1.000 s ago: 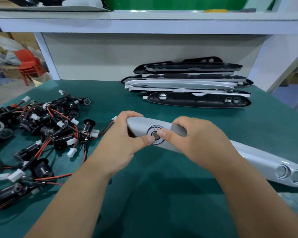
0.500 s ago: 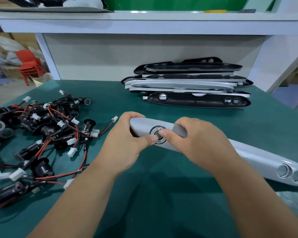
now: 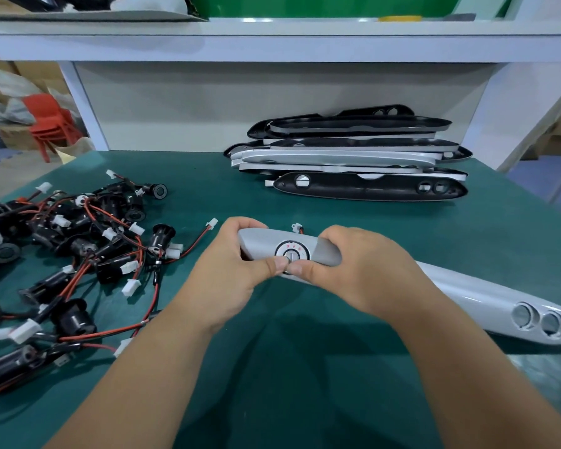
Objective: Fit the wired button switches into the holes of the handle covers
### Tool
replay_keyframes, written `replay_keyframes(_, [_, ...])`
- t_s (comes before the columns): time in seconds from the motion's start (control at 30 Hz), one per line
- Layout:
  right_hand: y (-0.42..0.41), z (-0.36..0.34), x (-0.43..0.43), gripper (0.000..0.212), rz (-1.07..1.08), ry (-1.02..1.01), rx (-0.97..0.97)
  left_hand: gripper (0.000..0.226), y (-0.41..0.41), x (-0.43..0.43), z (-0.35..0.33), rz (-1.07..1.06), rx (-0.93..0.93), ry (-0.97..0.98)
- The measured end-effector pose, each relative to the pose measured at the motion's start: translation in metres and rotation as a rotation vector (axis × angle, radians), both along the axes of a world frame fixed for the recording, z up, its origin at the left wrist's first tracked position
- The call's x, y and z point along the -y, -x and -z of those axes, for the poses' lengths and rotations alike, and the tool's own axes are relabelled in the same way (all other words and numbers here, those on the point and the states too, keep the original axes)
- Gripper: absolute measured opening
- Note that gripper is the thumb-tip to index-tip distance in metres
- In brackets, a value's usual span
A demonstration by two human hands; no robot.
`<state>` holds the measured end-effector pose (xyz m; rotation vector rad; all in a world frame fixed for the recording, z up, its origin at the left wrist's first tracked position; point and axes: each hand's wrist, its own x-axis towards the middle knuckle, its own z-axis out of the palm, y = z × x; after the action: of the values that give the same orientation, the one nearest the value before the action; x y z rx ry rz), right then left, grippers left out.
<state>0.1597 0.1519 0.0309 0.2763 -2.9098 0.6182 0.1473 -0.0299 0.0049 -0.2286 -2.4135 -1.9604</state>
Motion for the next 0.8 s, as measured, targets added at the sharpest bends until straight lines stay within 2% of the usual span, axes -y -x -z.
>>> replay_keyframes(0.13, [0.0028,-0.0017,-0.0027,0.059,0.003,0.059,0.081,0.031,0.0008,-0.0005,0.0011,0.028,0.057,-0.097])
replay_keyframes(0.23, [0.0032,-0.0029,-0.004,0.05,0.0,0.091,0.101,0.024,0.0003,-0.0003,-0.0008,0.034,0.071,-0.12])
replay_keyframes(0.4, [0.0009,-0.0059,-0.0083,0.038,-0.005,0.124,0.126,0.027,-0.0025,-0.001,-0.0024,0.072,0.061,-0.052])
replay_keyframes(0.47, [-0.0008,-0.0068,-0.0087,0.042,-0.005,0.115,0.134,0.033,-0.0039,-0.0009,-0.0027,0.075,0.039,0.034])
replay_keyframes(0.6, [-0.0023,-0.0058,-0.0069,0.063,-0.007,0.026,0.136,0.036,-0.0059,-0.0016,-0.0052,0.039,-0.014,0.127])
replay_keyframes(0.8, [-0.0033,-0.0007,-0.001,0.063,0.062,-0.023,0.007,0.036,-0.005,-0.0057,-0.0059,-0.009,-0.043,0.141])
